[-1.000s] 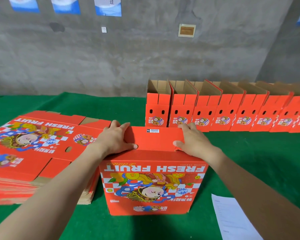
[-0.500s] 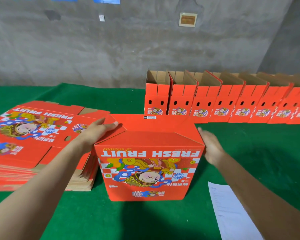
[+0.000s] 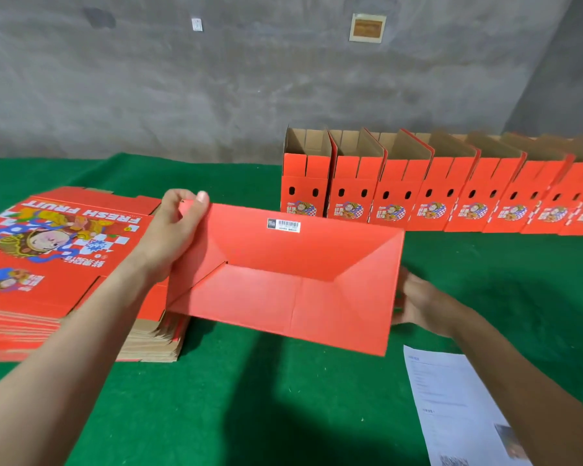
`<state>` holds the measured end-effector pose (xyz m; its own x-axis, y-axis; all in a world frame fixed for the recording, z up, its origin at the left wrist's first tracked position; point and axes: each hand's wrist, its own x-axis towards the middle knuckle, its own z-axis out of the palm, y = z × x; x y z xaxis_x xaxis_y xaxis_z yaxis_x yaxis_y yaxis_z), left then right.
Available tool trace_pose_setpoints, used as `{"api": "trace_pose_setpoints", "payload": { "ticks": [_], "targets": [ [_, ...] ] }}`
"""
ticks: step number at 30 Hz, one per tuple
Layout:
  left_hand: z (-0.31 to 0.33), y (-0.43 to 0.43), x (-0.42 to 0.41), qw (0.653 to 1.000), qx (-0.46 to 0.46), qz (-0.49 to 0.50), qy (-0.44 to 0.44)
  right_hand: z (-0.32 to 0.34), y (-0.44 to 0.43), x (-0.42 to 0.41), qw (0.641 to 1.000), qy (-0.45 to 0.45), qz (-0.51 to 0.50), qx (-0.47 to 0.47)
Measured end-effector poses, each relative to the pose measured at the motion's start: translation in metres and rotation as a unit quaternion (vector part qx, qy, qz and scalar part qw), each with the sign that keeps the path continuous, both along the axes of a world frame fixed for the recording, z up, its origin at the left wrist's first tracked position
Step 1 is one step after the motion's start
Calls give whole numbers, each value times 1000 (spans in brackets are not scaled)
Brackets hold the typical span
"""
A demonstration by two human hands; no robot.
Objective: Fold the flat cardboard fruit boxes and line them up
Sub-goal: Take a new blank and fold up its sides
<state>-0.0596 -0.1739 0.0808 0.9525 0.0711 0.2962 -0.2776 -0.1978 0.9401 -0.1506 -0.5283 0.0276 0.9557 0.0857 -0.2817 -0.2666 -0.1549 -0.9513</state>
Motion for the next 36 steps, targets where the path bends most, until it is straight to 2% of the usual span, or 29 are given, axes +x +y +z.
{"api": "trace_pose_setpoints", "payload": {
  "ticks": [2, 6, 13, 16, 18, 20, 23, 25, 28, 30, 34, 36],
  "targets": [
    [-4, 2, 2, 998, 17, 36, -47, 0, -5, 1, 999, -23, 24, 42],
    [-13, 3, 2, 996, -29, 46, -72, -2, -9, 4, 987, -42, 23, 152],
    [-31, 10, 10, 996, -62, -52, -37, 2, -4, 3, 980, -95, -25, 174],
    [-47, 13, 14, 993, 100, -51, -32, 0, 5, 5, 979, -185, -74, 33],
    [-61, 11, 18, 970, 234, -63, -5, -7, 18, 10, 957, -254, -115, -82],
    [-69, 7, 18, 951, 297, -75, 35, -17, 35, 15, 924, -308, -150, -172],
    [-73, -4, 15, 949, 299, -85, 50, -36, 64, 20, 878, -356, -186, -260],
    [-74, -16, 10, 950, 287, -100, 70, -53, 82, 20, 864, -358, -192, -296],
    [-74, -38, -1, 959, 216, -161, 91, -81, 107, 17, 871, -324, -167, -329],
    [-76, -49, -6, 964, 165, -194, 75, -101, 121, 13, 865, -328, -134, -356],
    [-81, -53, -8, 979, 130, -159, 11, -123, 123, 10, 879, -285, -53, -378],
    [-78, -52, -9, 981, 129, -137, -39, -127, 119, 12, 868, -253, -23, -427]
  ]
}}
